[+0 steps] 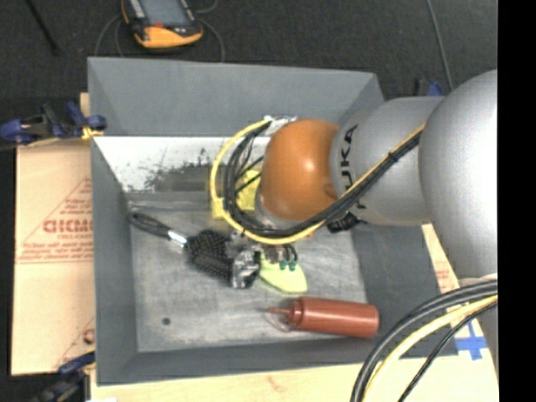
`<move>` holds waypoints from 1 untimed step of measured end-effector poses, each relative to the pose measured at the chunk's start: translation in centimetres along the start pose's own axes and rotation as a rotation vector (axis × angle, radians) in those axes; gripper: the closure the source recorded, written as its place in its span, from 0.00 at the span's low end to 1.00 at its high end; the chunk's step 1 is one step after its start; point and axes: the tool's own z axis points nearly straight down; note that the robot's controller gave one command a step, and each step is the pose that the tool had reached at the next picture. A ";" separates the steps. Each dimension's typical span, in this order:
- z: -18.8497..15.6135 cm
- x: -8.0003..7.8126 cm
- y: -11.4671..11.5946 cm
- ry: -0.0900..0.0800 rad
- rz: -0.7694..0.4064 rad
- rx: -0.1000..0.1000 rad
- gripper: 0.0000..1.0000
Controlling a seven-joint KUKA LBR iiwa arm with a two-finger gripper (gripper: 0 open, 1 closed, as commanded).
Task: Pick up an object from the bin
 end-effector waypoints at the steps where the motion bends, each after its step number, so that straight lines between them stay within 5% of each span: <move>1: 0.0 2.2 -3.4 -0.028 0.003 -0.003 1.00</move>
Offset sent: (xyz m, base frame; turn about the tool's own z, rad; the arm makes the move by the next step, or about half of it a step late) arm -0.0388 -0.0639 -0.0036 0.0326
